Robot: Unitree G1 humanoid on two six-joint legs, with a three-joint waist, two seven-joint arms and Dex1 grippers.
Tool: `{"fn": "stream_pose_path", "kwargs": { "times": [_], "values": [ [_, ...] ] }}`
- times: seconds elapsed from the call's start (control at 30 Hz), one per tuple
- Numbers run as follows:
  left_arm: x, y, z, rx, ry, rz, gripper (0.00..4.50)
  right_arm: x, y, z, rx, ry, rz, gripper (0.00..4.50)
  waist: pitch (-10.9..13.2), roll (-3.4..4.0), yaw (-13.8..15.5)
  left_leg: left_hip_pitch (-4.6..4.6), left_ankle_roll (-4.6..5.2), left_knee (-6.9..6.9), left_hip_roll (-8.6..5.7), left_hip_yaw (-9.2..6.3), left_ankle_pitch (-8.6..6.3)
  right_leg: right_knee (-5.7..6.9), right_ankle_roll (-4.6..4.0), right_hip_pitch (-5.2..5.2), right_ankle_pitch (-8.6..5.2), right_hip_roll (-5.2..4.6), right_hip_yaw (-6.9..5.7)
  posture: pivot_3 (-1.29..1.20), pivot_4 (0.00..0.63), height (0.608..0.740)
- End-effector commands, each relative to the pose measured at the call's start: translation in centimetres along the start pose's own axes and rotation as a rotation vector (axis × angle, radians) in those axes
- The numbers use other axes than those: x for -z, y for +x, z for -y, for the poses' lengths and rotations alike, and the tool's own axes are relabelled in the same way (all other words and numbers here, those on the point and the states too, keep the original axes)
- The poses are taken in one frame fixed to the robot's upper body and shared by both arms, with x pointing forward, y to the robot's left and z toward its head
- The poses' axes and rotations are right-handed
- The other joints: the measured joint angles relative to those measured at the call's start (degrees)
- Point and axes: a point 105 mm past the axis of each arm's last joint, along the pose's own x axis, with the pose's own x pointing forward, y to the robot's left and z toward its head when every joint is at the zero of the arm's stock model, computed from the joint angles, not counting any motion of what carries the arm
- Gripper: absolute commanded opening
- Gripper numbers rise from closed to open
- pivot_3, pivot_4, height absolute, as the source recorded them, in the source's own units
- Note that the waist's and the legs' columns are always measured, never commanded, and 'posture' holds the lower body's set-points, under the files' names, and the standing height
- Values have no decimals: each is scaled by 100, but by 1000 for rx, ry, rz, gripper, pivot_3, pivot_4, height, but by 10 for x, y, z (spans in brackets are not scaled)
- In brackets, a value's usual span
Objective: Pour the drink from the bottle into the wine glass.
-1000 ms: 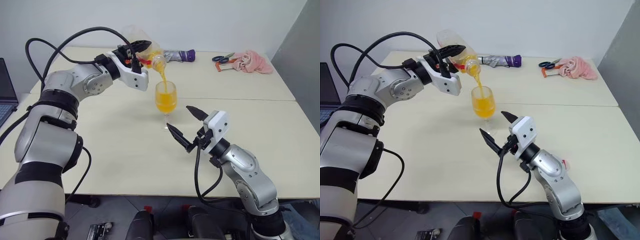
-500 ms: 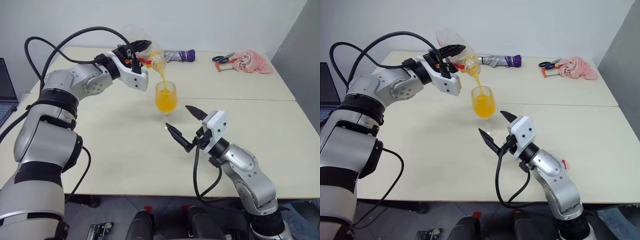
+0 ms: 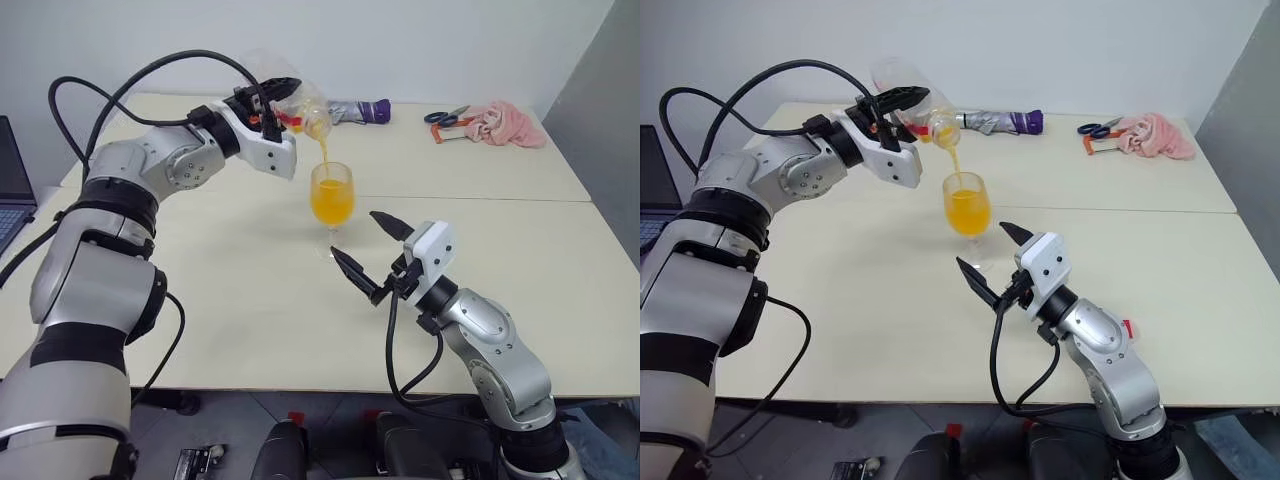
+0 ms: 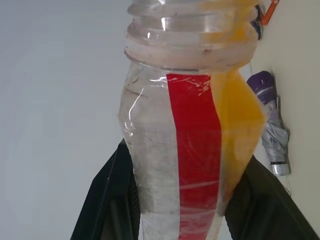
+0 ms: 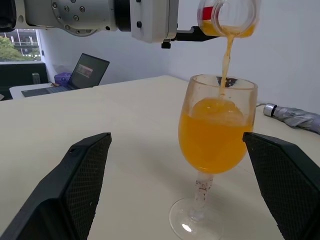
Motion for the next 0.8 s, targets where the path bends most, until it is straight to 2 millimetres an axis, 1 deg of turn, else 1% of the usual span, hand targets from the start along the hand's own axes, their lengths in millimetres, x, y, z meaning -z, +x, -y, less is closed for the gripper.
{"fn": "stream_pose_path", "kwargs": {
  "times": [0.03, 0.23, 0.33, 0.43, 0.47, 0.53, 0.57, 0.67, 0.7, 0.8],
  "values": [
    [-2, 3, -19, -92, -73, 8, 1706, -13, 1, -3, -13, -21, 52, 4500, 0, 0, 0, 0, 0, 0, 0, 0, 0, 0, 0, 0, 0, 0, 0, 0, 150, 740],
    [-11, 4, -12, -104, -215, 40, 1706, -13, 1, -3, -16, -23, 51, 4500, 0, 0, -3, 2, -1, 1, 2, 1, 0, 3, 0, 0, 0, 0, 1, 0, 150, 740],
    [-11, 3, -9, -114, -308, 37, 1706, -13, 1, -3, -18, -25, 51, 4500, 0, 0, -1, 1, -1, 2, 1, 1, 1, 4, -1, 0, 0, 0, 1, 0, 150, 740],
    [-3, -1, -6, -154, -491, 0, 1706, -13, 2, -3, -26, -29, 49, 4500, 0, 0, -3, 1, -1, 4, 1, 0, 1, 8, -1, 0, 0, -1, 1, 0, 150, 740],
    [5, -4, -6, -188, -594, -39, 1706, -12, 2, -3, -37, -32, 43, 4500, 0, 0, -7, 1, -1, 4, 2, 0, 1, 7, -1, 0, 0, 0, 1, 0, 150, 740],
    [16, -11, -3, -218, -720, -84, 1706, -11, 1, -3, -57, -34, 31, 4500, 0, 0, -20, 3, -1, 6, 3, 2, 1, 11, -1, 0, 1, 0, 3, 0, 150, 740],
    [24, -17, 2, -231, -805, -122, 1706, -11, 0, -4, -80, -15, 21, 4500, 0, 0, -34, 4, -1, 7, 5, 3, 1, 11, -1, 0, 1, 1, 3, 0, 150, 740],
    [49, -49, 30, -275, -1084, -268, 1706, -12, -1, -8, -169, 29, -13, 4500, -1, 1, -119, 9, 0, 7, 20, 0, 1, 21, -2, 1, 1, 1, 4, 0, 150, 740],
    [53, -58, 37, -283, -1134, -302, 1706, -12, -2, -9, -193, 34, -26, 4500, -1, 1, -138, 11, 0, 7, 22, 1, 1, 23, -2, 1, 1, 0, 5, 0, 150, 740],
    [58, -76, 49, -316, -1260, -371, 1705, -11, -2, -11, -246, 41, -58, 4500, -1, 1, -142, 9, 0, 13, 23, -8, 1, 31, -2, 0, 0, -1, -2, 0, 150, 740]
  ]
}}
